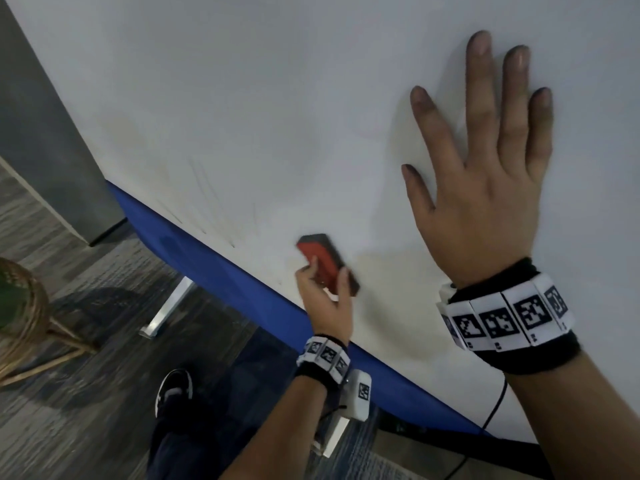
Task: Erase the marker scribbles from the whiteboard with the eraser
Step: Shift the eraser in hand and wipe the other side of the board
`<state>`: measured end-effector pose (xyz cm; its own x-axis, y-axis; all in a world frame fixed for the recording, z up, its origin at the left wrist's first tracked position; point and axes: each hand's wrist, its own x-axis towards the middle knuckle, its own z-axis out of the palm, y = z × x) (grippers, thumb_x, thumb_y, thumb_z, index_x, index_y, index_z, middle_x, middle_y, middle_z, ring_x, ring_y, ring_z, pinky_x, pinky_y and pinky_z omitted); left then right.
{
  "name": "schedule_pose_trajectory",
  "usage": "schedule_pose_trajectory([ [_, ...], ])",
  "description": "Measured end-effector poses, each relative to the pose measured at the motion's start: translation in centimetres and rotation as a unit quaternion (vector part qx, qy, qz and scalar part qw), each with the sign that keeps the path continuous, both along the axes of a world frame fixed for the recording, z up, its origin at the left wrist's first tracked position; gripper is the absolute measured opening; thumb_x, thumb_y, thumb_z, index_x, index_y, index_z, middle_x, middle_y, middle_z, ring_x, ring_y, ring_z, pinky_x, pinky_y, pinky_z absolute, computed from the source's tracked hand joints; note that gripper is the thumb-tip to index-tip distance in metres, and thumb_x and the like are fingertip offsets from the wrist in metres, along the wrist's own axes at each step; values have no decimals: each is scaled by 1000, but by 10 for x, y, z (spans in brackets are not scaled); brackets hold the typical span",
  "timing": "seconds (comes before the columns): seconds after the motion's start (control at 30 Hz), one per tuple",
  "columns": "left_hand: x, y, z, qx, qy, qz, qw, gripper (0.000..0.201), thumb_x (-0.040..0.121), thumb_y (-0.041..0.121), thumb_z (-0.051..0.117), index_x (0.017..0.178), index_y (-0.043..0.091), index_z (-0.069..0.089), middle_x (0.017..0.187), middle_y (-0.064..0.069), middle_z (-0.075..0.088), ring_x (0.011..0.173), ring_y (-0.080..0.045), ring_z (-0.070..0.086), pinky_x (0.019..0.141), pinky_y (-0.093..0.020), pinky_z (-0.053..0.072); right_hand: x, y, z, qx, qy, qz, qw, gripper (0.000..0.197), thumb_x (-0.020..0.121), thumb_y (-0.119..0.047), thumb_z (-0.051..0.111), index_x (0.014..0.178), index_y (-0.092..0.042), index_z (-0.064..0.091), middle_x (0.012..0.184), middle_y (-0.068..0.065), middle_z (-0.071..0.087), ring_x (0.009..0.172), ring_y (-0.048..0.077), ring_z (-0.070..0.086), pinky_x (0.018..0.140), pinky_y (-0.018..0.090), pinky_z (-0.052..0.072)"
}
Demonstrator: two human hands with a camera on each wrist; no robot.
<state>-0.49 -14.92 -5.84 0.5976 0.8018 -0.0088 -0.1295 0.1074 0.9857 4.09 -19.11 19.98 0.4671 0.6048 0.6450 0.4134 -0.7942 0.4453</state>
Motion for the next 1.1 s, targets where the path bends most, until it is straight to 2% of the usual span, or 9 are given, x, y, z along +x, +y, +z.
schedule_pose_trajectory([
  [0.1, 11, 18, -58, -203, 120, 76, 969, 41, 104, 23, 59, 139, 8, 42, 121, -5, 58, 108, -26, 63, 85, -33, 55, -1, 4, -4, 4, 0, -8, 1000, 62, 99, -31, 60, 156, -21, 38, 163, 23, 27, 150, 46, 25, 125, 53, 11],
  [0.17, 23, 43, -102, -397, 222, 79, 887, 53, 106, 30, 56, 147, 1, 40, 133, -12, 55, 120, -35, 58, 95, -39, 48, -1, 7, -7, 3, -7, -18, 1000, 62, 100, -31, 59, 157, -21, 38, 163, 24, 27, 150, 47, 26, 125, 54, 12],
  [0.23, 33, 68, -128, -473, 278, 84, 832, 58, 105, 35, 55, 149, 0, 41, 142, -19, 54, 123, -37, 56, 103, -45, 47, -1, 8, -11, 3, -14, -23, 1000, 60, 101, -31, 57, 157, -21, 38, 163, 24, 27, 150, 48, 26, 124, 55, 12],
  [0.37, 44, 76, -85, -295, 186, 142, 926, 45, 106, 24, 55, 142, 0, 44, 129, -16, 60, 115, -32, 61, 103, -44, 51, 1, 11, -16, 19, -16, -25, 999, 56, 102, -31, 56, 155, -20, 42, 162, 26, 29, 148, 50, 27, 123, 58, 14],
  [0.5, 33, 80, -19, -75, -6, 109, 991, 44, 103, 33, 60, 141, 16, 45, 125, -9, 57, 104, -20, 59, 84, -29, 57, 3, 20, -22, 57, -20, -27, 998, 49, 102, -30, 55, 149, -18, 49, 158, 30, 33, 145, 55, 31, 120, 63, 18],
  [0.6, 31, 99, -33, 9, 1, 97, 995, 45, 101, 32, 63, 141, 18, 47, 124, -8, 56, 100, -18, 56, 81, -24, 53, 2, 25, -27, 74, -13, -30, 997, 47, 102, -31, 54, 148, -18, 51, 158, 30, 32, 145, 55, 30, 120, 64, 18],
  [0.8, 25, 121, -90, -178, 195, 72, 962, 40, 103, 31, 60, 133, 11, 45, 114, -9, 64, 107, -40, 67, 82, -38, 54, 2, 28, -31, 79, 8, -42, 996, 52, 103, -33, 51, 153, -18, 43, 161, 31, 26, 146, 56, 25, 121, 64, 14],
  [0.93, 31, 123, -15, -65, 33, 102, 992, 44, 101, 33, 64, 139, 17, 48, 124, -2, 61, 111, -24, 62, 95, -40, 57, 0, 31, -35, 83, 19, -44, 995, 54, 103, -34, 50, 153, -17, 40, 161, 32, 24, 146, 58, 22, 120, 68, 15],
  [1.1, 33, 152, 36, 116, -57, 76, 989, 49, 96, 33, 68, 140, 30, 47, 128, 3, 52, 118, -28, 55, 102, -45, 51, -5, 36, -42, 96, 30, -15, 995, 52, 96, -28, 58, 147, -22, 51, 160, 33, 24, 145, 61, 21, 122, 67, 13],
])
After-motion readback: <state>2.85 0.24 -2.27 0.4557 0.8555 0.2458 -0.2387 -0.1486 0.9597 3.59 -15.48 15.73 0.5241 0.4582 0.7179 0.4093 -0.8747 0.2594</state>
